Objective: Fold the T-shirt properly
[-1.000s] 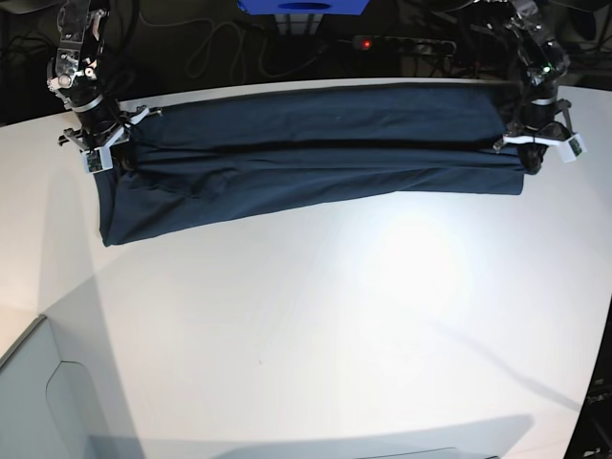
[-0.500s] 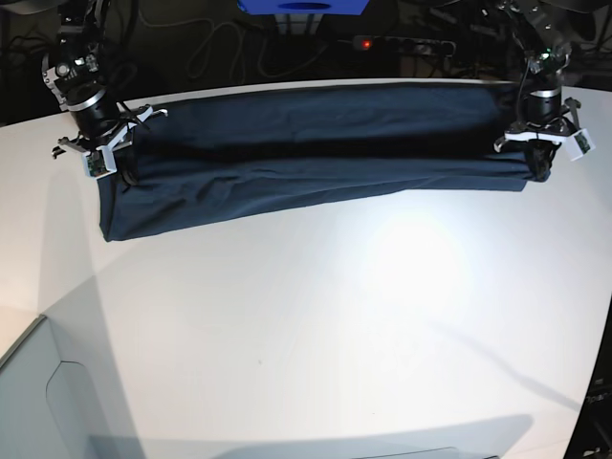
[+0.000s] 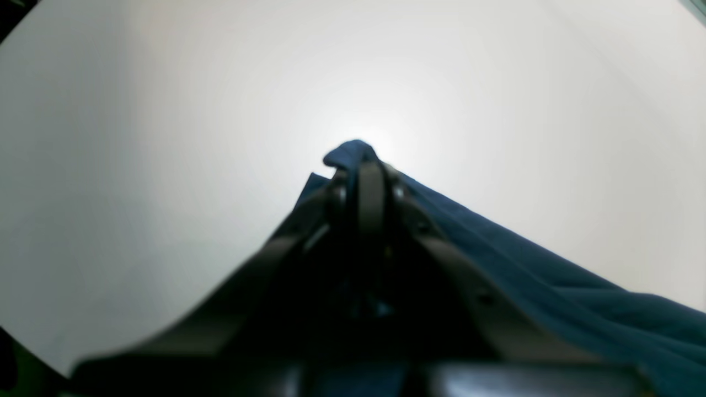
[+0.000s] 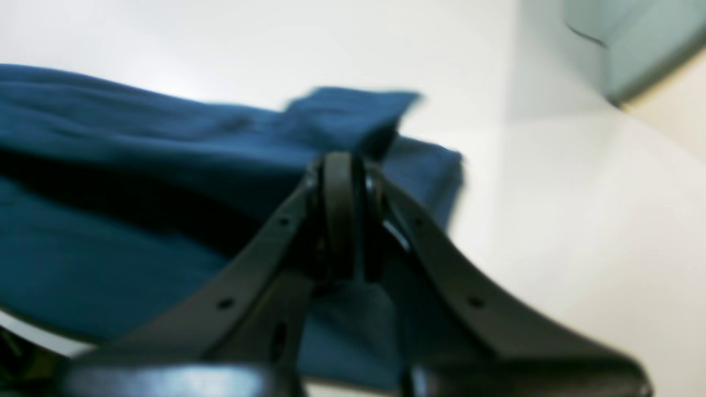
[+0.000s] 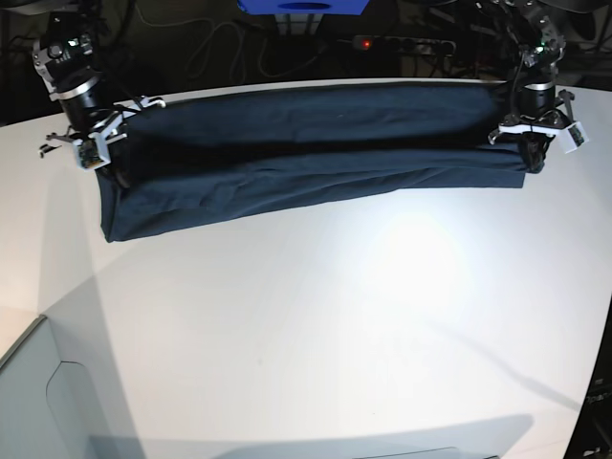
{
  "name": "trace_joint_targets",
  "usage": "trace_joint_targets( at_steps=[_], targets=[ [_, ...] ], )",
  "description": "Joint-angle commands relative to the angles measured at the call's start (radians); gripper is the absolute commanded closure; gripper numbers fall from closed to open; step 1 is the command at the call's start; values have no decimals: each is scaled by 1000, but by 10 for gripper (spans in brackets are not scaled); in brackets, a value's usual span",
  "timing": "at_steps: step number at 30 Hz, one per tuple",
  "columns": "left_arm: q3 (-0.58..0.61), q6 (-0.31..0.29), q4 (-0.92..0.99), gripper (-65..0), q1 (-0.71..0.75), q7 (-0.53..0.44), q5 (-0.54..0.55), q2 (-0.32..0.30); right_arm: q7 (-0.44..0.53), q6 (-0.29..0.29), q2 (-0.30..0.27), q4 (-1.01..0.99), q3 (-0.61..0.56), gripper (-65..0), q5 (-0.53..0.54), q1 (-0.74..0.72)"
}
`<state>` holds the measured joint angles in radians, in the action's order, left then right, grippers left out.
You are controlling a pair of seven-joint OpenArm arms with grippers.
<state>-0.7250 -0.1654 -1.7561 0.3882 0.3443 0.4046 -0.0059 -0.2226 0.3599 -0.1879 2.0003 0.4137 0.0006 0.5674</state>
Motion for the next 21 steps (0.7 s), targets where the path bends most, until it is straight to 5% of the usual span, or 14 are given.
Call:
trace_joint_targets(
  at_steps=[1, 8, 21],
  targets=[
    [-5, -1, -17, 0, 4, -27, 9, -10, 30, -2, 8, 20, 14, -1, 11, 1],
    [-5, -1, -17, 0, 7, -27, 9, -9, 142, -2, 23, 15, 46, -1, 8, 62],
    [-3, -1, -17, 0, 8, -21, 9, 11, 73, -2, -8, -36, -19, -2, 9, 55]
  ],
)
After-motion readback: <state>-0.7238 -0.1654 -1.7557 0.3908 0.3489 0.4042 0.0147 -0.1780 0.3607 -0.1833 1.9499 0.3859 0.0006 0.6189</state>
